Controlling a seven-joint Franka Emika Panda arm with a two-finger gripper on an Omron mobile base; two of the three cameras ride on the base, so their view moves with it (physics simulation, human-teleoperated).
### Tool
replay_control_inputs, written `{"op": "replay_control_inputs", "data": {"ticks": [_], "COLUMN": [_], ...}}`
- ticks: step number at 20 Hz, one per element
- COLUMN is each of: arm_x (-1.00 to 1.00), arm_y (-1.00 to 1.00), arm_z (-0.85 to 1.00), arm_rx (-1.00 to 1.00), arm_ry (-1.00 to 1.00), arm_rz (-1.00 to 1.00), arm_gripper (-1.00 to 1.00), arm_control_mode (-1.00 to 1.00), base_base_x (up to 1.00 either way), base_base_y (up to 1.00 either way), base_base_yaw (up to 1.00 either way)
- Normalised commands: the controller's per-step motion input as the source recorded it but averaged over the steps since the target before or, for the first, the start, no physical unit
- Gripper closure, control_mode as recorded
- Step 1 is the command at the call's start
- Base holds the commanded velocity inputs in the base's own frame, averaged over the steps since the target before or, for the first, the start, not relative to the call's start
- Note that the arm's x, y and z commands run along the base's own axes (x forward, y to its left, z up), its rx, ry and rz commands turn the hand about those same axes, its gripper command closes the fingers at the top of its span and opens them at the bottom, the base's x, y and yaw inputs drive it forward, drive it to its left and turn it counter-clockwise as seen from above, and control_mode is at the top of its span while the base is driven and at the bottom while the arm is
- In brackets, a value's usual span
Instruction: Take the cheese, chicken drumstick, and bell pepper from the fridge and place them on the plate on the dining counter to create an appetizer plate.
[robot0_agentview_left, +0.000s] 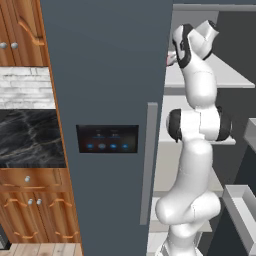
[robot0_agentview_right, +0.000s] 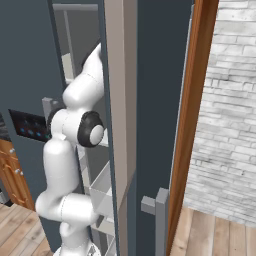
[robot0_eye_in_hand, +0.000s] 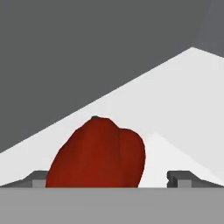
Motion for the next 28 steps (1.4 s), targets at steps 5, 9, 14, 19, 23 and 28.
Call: {"op": "replay_control_inputs", "data": {"ticks": [5,9,14,19,23,28], "arm_x": [0.11,0.06,0.0,0.0,0.13,-0.05], "arm_y": [0.37,0.39,0.44,0.4,0.2,0.0], "arm_z": [-0.21,-0.16,-0.57,-0.98,-0.38,-0.1], "arm_rx": [-0.09,-0.09,-0.13,-0.16,-0.06,0.0], "arm_ry": [0.0,0.0,-0.06,-0.13,-0.04,-0.07], "arm_rz": [0.05,0.05,0.07,0.1,0.03,0.0], "arm_gripper": [-1.0,-1.0,-1.0,-1.0,1.0,1.0], "arm_control_mode": [-1.0,-1.0,-1.0,-1.0,-1.0,-1.0], "base_base_x": [0.0,0.0,0.0,0.0,0.0,0.0], "base_base_y": [0.0,0.0,0.0,0.0,0.0,0.0], "base_base_yaw": [0.0,0.0,0.0,0.0,0.0,0.0]}}
